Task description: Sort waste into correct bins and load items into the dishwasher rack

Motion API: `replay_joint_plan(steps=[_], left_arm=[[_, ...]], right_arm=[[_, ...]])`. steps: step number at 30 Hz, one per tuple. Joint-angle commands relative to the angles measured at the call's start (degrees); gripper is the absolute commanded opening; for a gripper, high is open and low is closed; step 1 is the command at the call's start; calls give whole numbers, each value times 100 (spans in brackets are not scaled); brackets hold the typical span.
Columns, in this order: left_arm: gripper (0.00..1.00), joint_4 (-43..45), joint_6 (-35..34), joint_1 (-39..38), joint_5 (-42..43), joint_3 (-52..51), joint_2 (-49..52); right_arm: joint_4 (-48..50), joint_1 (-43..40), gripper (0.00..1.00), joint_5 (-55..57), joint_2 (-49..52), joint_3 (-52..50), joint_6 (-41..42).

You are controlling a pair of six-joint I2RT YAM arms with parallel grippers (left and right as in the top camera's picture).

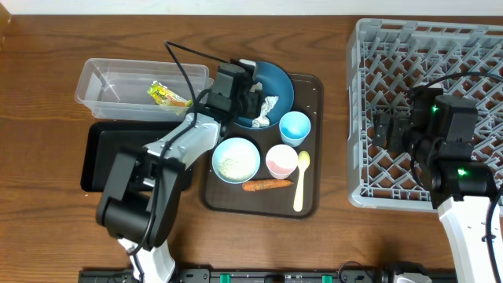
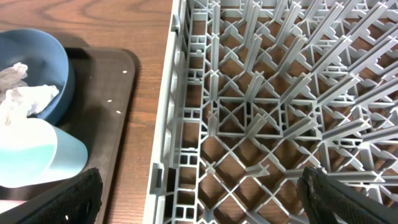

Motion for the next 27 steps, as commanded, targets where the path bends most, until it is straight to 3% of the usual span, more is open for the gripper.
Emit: replay_joint_plan(steps=[1, 5, 9, 12, 16, 27], left_arm=[[61, 9, -11, 4, -31, 35, 210], [54, -7, -11, 7, -33, 35, 289], [23, -33, -11, 7, -31, 35, 289], [8, -35, -13, 7, -28, 37, 284], [6, -76, -11, 11, -33, 37, 109], [6, -688, -9, 509, -726, 37, -1596]], right_arm=[[-7, 87, 99, -48, -48, 111, 42], [-39, 87, 99, -48, -48, 111, 44], [-72, 87, 99, -46, -48, 111, 44], [-87, 87, 99, -46, -48, 111, 44], [-87, 87, 99, -46, -48, 111, 42], [-87, 87, 99, -44, -48, 111, 42]])
